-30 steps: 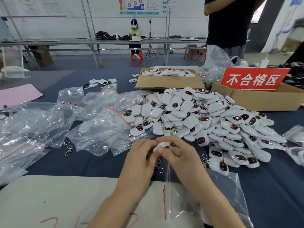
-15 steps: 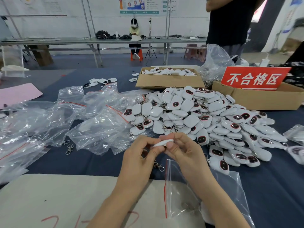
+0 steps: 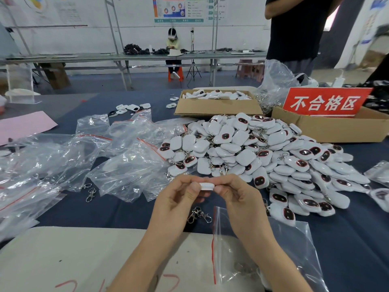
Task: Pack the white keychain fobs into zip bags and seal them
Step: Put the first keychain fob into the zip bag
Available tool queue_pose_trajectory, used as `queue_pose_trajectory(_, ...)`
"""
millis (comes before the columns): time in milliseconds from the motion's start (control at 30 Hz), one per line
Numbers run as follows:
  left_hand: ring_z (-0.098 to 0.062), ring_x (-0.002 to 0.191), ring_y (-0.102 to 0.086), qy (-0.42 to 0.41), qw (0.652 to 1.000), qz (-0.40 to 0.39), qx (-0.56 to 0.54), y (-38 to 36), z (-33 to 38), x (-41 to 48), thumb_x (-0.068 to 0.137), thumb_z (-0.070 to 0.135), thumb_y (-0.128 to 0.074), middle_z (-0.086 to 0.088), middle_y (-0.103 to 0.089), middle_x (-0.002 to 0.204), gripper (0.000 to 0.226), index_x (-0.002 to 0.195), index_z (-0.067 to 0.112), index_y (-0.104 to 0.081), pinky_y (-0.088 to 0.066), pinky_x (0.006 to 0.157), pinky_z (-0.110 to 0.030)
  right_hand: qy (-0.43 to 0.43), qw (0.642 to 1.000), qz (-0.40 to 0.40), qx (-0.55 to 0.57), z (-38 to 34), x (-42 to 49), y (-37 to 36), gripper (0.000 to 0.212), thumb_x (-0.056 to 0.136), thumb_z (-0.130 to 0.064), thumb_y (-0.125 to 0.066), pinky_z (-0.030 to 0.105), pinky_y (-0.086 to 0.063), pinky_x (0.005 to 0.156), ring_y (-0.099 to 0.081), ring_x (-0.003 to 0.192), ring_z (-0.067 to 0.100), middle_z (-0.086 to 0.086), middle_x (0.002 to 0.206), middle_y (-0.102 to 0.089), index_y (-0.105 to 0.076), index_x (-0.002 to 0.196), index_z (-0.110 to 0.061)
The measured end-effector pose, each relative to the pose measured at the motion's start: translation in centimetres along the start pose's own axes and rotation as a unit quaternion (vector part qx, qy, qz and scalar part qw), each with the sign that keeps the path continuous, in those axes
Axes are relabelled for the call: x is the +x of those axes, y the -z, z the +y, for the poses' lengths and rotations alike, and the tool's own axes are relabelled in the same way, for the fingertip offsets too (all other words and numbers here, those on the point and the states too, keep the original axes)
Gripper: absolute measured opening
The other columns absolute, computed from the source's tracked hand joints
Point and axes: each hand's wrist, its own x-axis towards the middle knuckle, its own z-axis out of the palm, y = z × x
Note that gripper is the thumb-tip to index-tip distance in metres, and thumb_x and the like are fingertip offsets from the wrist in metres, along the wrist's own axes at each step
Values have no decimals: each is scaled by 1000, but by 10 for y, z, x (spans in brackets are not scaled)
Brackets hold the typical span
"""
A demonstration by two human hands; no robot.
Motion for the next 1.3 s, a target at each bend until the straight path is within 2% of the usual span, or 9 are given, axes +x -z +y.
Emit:
queue_pose_trajectory(133,-25,95,-74,-13,1000,-21,9,-1,-2,-1,90,37,-62,-8,-77,100,20,96,22,-75,-58,86,-29,8,1000,-4,-9,1,1,3,45,98,0,-56,26,-55,78,-68,84,18,-12,91,-76,-73,89,-41)
queue_pose_trajectory(233,-26,93,-74,6,999,-16,-30,-5,-2,-1,95,35,-58,-12,-77,99,23,99,15,-69,-58,83,-28,9,1000,-22,-5,2,1,5,40,102,-6,-52,30,-52,74,-63,83,30,-7,90,-74,-72,95,-40)
queue_pose_trajectory(333,-30,91,-75,90,980,-6,-177,-5,1,2,98,25,-45,-19,-75,98,24,104,5,-57,-59,77,-29,18,999,-47,-9,1,0,4,39,104,-8,-48,22,-52,86,-66,100,11,-14,104,-72,-69,103,-41)
queue_pose_trajectory(467,-32,90,-75,159,950,-5,-268,-2,7,2,105,7,-35,-20,-74,96,21,104,6,-56,-62,75,-32,33,997,-63,-1,0,0,3,21,101,-20,-52,30,-52,93,-65,108,16,-7,110,-71,-70,108,-29)
queue_pose_trajectory(600,-29,83,-75,173,937,12,-303,-3,10,4,90,9,-53,-18,-72,91,11,95,10,-63,-62,71,-33,36,996,-79,16,-2,-2,2,18,98,-34,-53,23,-51,91,-65,108,14,-9,110,-70,-69,107,-38)
queue_pose_trajectory(700,-28,92,-75,164,941,-1,-295,-5,8,3,94,25,-55,-17,-74,100,23,105,8,-64,-61,76,-32,33,998,-58,19,-2,-1,1,20,95,-34,-52,18,-50,86,-66,103,9,-11,105,-72,-70,104,-40)
queue_pose_trajectory(867,-26,102,-75,135,964,1,-229,-8,4,0,83,30,-67,-21,-75,109,43,117,4,-65,-59,83,-28,23,996,-68,46,-6,-2,1,17,94,-33,-56,14,-51,79,-70,93,8,-8,97,-75,-69,101,-41)
queue_pose_trajectory(1100,-26,100,-75,124,971,13,-202,-10,1,-1,74,34,-72,-19,-76,105,22,90,21,-80,-59,83,-26,10,996,-59,66,-4,1,4,32,97,-4,-58,18,-54,76,-73,87,15,-1,88,-78,-70,90,-33)
queue_pose_trajectory(1300,-25,94,-76,140,967,48,-208,-13,-3,1,86,22,-66,-21,-75,101,27,109,8,-72,-60,81,-27,9,999,-35,18,0,1,-1,41,95,-2,-62,17,-52,79,-71,91,9,-8,94,-75,-69,90,-42)
